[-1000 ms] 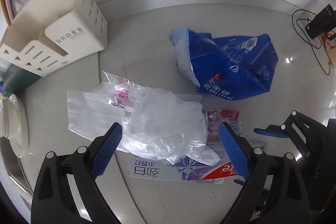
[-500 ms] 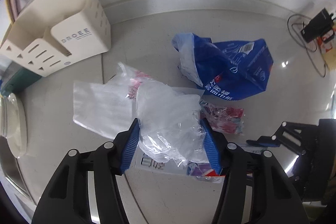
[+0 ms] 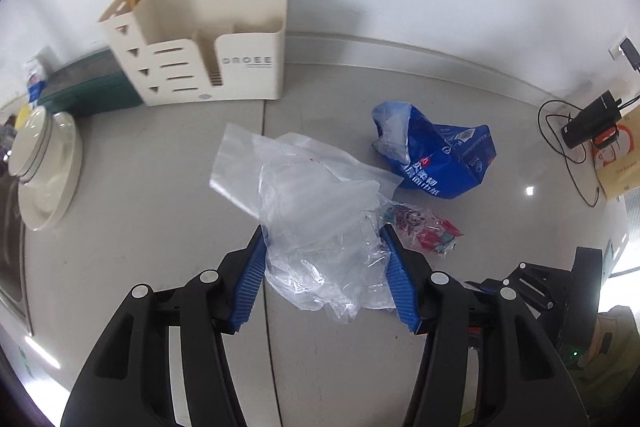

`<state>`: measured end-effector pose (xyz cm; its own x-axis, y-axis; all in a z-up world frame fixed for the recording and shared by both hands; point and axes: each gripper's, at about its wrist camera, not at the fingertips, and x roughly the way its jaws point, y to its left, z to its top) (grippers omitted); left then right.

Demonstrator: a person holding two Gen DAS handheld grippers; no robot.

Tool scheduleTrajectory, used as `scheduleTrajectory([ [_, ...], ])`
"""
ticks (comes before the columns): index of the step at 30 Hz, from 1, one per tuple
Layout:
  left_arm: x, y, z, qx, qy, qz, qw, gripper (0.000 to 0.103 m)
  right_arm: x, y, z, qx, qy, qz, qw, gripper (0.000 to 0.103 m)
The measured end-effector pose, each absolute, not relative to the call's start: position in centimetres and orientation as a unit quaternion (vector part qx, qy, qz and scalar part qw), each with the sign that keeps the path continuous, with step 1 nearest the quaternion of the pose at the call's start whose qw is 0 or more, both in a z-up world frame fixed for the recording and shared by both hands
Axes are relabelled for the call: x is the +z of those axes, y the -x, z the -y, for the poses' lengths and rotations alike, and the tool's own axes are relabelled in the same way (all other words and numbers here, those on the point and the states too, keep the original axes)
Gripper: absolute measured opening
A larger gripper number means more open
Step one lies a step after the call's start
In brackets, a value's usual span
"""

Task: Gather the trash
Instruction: 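Grasp the clear plastic bag with the left gripper while the right grasps the Colgate box, then lift the clear bag and Colgate box and carry both over the trash bin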

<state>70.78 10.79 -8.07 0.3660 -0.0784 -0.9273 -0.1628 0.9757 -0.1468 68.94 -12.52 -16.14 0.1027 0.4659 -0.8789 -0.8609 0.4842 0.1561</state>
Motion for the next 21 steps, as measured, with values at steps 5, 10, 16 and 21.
scheduleTrajectory([
  [5, -7.3, -68.0, -11.8, 0.051, 0.117, -0.554, 0.823, 0.055, -15.6, -67.8, 12.9, 0.460, 0.177, -0.483, 0.724, 0.046],
  [10, -7.5, -64.9, -12.1, 0.062, 0.132, -0.556, 0.818, 0.055, -14.7, -66.5, 13.8, 0.450, 0.135, -0.481, 0.740, 0.046],
  [16, -8.6, -61.1, -11.9, 0.059, 0.147, -0.558, 0.815, 0.055, -13.3, -64.5, 14.5, 0.424, 0.115, -0.479, 0.760, 0.046],
  [21, -8.3, -57.8, -11.3, 0.038, 0.137, -0.549, 0.824, 0.055, -11.7, -61.5, 14.8, 0.392, 0.128, -0.469, 0.781, 0.046],
])
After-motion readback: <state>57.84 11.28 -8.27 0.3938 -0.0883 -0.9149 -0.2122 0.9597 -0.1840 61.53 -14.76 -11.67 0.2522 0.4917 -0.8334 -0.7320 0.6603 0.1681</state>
